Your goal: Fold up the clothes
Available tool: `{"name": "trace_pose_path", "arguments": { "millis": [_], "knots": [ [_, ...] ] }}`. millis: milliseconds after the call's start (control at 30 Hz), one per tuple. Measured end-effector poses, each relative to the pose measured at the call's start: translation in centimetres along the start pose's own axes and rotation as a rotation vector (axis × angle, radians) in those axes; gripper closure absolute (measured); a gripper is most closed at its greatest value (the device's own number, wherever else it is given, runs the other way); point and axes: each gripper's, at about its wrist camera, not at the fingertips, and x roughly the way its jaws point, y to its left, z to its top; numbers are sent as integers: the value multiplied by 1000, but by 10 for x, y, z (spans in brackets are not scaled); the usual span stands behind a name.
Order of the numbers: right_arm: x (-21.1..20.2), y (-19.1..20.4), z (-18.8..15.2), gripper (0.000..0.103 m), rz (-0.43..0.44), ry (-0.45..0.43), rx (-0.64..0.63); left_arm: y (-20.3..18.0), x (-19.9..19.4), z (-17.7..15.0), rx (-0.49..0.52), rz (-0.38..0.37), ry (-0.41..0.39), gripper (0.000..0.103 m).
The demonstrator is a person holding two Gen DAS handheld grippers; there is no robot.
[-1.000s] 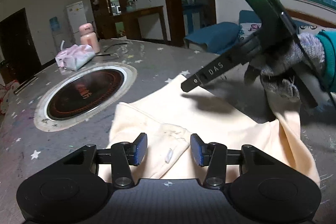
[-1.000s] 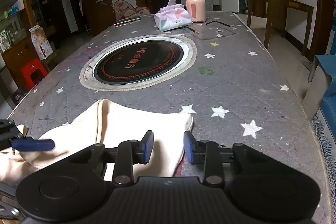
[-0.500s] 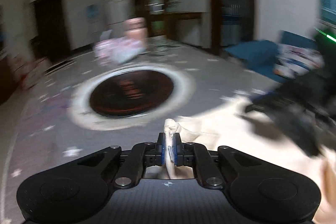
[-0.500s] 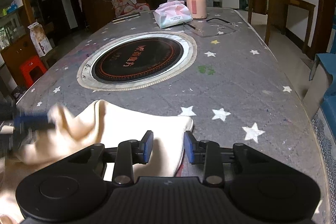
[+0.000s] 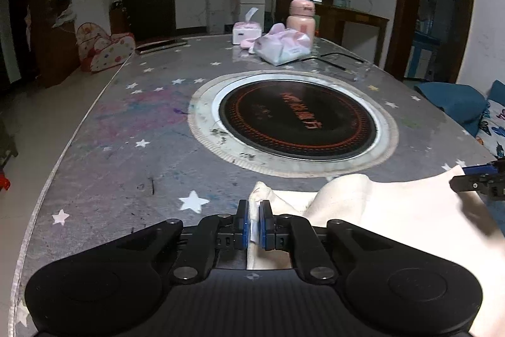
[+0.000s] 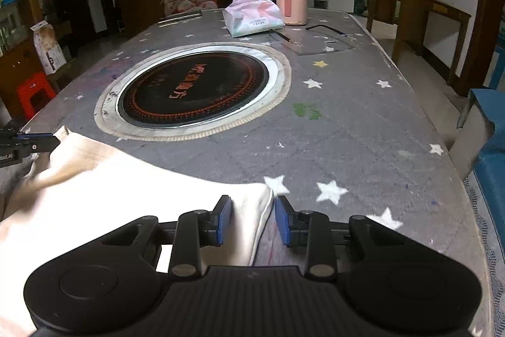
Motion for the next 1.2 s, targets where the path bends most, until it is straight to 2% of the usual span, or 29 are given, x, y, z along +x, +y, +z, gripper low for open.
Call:
{"name": "trace_pose_path", "arguments": {
  "millis": [67,133,200,267,367,533,700,867,900,967,1033,1133,1200],
  "knots": [
    [3,1,4,86,3,-1,-10,4,5,2,-25,14,6,95],
    [6,3,7,90,-11,-7,-21,12,8,3,-73,44,10,95],
    [9,3,9,91,-39,-20,-30,20,10,4,-109,106,6,93],
    [13,3,12,90,-41,-21,-31,33,12,5,-161,121,16,93],
    [13,3,16,88,-33,-22,-40,39,3,6,-180,95,11,93],
    [-9,14,14,85,14,-40,-95,10,-23,3,-88,-65,-4,93],
    [-41,42,-5,85,153,-3,-188,-18,-38,-16,-33,-172,47,90],
    [-81,77,-39,84,294,35,-309,-40,-51,-38,37,-201,81,87],
    [-90,84,-47,83,325,39,-334,-42,-52,-41,43,-206,87,86],
    [-106,97,-61,72,378,45,-377,-44,-53,-46,49,-205,85,85],
    [-122,109,-74,72,426,51,-416,-45,-54,-47,51,-203,76,82],
    [-133,124,-91,69,457,63,-464,-48,-54,-49,47,-200,67,77],
    [-131,133,-99,69,442,61,-497,-50,-55,-51,51,-195,58,74]
  ]
}}
